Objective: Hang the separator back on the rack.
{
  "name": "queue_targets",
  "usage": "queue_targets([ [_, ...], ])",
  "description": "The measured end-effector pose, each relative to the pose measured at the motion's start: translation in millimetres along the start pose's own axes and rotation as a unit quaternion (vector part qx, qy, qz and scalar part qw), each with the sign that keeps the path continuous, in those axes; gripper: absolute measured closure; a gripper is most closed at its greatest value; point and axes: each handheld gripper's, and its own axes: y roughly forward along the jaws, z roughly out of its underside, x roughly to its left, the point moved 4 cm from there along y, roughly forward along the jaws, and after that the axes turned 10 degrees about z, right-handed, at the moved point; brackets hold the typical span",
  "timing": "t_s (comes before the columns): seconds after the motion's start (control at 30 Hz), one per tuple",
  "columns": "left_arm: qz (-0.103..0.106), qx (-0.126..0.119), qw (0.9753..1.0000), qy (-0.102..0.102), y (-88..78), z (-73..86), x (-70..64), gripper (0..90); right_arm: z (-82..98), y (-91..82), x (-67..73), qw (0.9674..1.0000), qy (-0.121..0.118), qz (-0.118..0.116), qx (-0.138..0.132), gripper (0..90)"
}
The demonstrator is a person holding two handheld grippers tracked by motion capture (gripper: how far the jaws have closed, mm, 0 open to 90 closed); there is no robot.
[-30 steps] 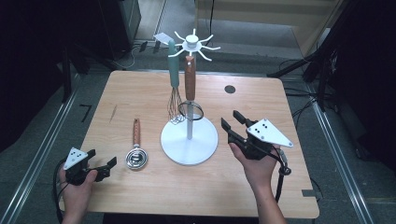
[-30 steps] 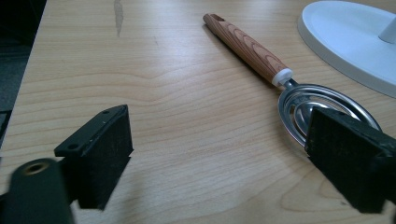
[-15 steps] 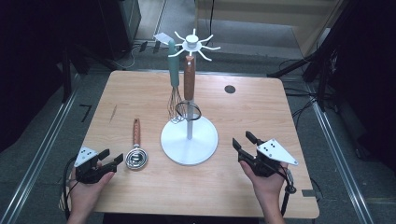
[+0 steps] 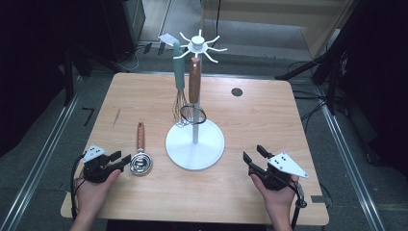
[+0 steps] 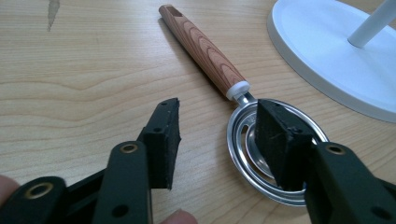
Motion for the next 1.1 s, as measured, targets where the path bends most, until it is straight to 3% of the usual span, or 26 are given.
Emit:
queue_targets([
  [0.13, 0.005, 0.027, 0.9996, 0.004, 9.7, 6.2, 3.2, 55.8, 14.4, -3.9, -0.1, 0.9999, -0.002, 0.001, 0.017, 43.7],
  [0.27, 0.008, 0.037, 0.9992, 0.009, 13.7, 7.9, 0.1, 59.0, 23.4, -6.0, -1.6, 0.9996, 0.003, 0.002, 0.027, 43.7],
  [0.5, 0.012, 0.048, 0.9984, 0.027, 12.7, 12.1, -7.7, 70.0, 25.8, -1.8, 3.0, 0.9994, 0.006, -0.004, 0.034, 43.9],
  [0.73, 0.020, 0.050, 0.9985, 0.015, 8.3, 15.9, -11.7, 72.3, 27.0, 1.1, 10.4, 0.9992, 0.001, -0.015, 0.036, 44.2],
  [0.87, 0.017, 0.057, 0.9979, 0.025, 5.3, 19.1, -16.2, 72.2, 27.1, 2.2, 13.2, 0.9991, -0.001, -0.019, 0.037, 44.3],
  [1.1, 0.015, 0.064, 0.9976, 0.024, -0.6, 25.3, -23.8, 72.4, 26.8, 0.8, 15.1, 0.9991, -0.001, -0.020, 0.037, 44.4],
])
